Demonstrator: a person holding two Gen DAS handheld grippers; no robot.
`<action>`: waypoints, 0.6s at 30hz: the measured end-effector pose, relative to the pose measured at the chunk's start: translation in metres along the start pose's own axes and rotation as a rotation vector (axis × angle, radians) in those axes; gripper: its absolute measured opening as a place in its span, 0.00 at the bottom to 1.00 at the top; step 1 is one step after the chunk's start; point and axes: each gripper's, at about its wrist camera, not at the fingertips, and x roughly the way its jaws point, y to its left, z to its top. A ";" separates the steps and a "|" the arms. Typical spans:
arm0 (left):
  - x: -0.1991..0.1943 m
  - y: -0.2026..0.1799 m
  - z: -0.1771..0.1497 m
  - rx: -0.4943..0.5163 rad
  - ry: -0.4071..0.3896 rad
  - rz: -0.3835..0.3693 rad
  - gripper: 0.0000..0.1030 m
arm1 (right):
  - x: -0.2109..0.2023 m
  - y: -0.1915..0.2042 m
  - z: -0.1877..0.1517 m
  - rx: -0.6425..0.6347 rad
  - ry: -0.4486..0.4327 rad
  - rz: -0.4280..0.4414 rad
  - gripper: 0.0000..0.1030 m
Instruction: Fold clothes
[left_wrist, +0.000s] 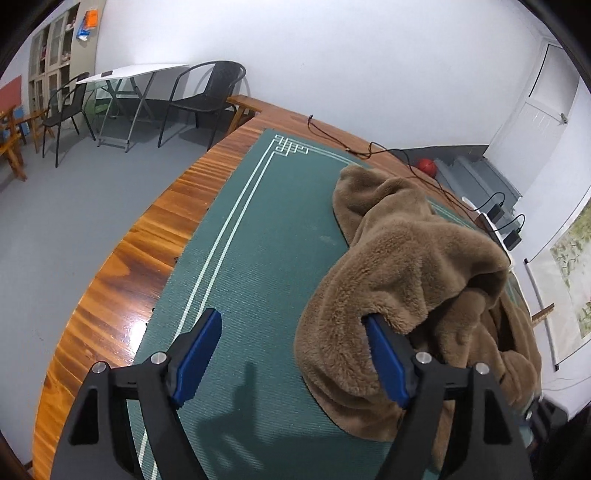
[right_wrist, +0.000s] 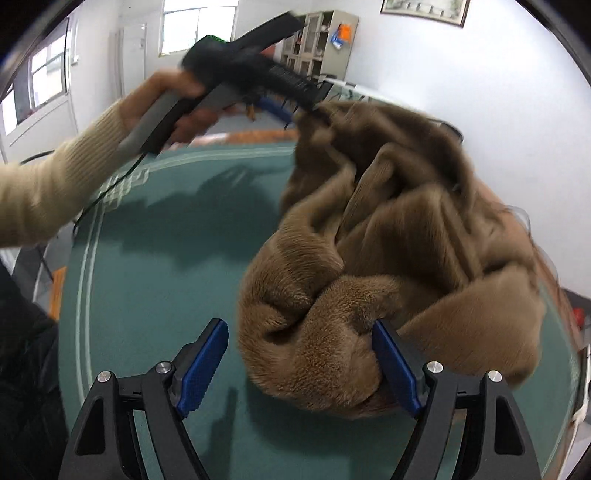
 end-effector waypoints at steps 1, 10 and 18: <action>0.001 -0.002 0.001 0.003 0.003 -0.007 0.79 | 0.002 0.006 -0.004 -0.008 0.012 -0.012 0.79; 0.023 -0.045 0.015 0.154 0.046 0.067 0.81 | 0.009 0.015 0.010 -0.058 -0.076 -0.337 0.79; 0.041 -0.013 0.019 0.004 0.102 0.047 0.81 | 0.018 0.005 0.014 0.000 -0.069 -0.486 0.34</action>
